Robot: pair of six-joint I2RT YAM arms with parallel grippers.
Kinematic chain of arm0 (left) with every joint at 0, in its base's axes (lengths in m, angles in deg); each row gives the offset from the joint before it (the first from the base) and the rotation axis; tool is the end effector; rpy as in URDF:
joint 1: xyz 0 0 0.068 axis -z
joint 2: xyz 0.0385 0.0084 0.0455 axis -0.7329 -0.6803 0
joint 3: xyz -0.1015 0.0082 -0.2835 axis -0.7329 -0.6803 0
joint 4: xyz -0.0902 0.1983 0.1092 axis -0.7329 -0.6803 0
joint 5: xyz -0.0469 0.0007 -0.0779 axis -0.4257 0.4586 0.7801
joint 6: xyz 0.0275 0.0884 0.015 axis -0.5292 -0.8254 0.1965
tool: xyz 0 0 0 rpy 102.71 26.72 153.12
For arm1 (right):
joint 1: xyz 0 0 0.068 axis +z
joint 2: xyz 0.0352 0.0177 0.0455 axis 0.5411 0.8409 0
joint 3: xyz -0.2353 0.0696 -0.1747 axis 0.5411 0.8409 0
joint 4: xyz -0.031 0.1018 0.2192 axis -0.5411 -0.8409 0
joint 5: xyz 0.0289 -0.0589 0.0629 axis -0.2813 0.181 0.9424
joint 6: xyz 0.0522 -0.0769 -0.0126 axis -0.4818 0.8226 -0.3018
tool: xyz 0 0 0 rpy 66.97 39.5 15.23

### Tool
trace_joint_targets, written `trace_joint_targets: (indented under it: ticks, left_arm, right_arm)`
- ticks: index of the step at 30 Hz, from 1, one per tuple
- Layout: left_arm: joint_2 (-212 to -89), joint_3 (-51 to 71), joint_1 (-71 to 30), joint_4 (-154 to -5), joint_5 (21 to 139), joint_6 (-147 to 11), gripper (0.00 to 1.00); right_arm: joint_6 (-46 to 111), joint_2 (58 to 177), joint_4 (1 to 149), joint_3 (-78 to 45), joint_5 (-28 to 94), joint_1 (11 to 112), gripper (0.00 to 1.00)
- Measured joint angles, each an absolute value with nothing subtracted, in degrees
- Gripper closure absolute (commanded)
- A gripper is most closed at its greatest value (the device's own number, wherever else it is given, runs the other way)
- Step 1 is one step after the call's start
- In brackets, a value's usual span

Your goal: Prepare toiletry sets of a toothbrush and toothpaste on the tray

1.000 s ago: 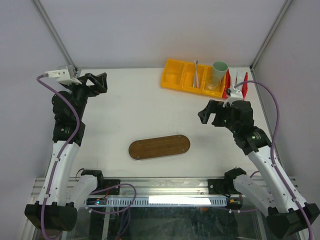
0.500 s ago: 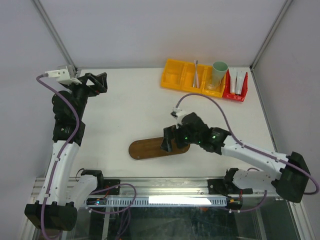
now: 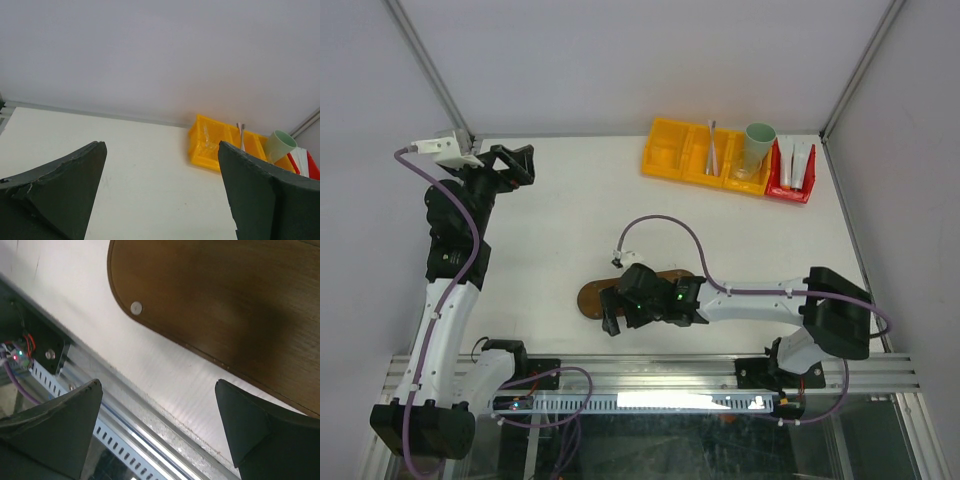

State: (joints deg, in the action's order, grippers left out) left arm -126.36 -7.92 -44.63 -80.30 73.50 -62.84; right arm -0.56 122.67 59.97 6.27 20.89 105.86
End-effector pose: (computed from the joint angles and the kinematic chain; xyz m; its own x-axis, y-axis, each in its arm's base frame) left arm 0.2166 -0.0121 0.4252 0.0471 -0.2973 -0.9536 0.0930 0.9518 -0.2921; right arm 0.1008 0.3086 0.2112 -0.7724 -0.3380 -0.5377 -0.5768 0.7278 0.3711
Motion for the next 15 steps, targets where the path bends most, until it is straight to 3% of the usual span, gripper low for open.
trace_joint_targets:
  ticks: [15]
  left_arm:
    - [-126.8,-7.9,-44.6,-80.6,73.5,-62.8,0.01]
  right_arm:
    - [-12.7,127.3,62.3,6.4,12.8,107.1,0.0]
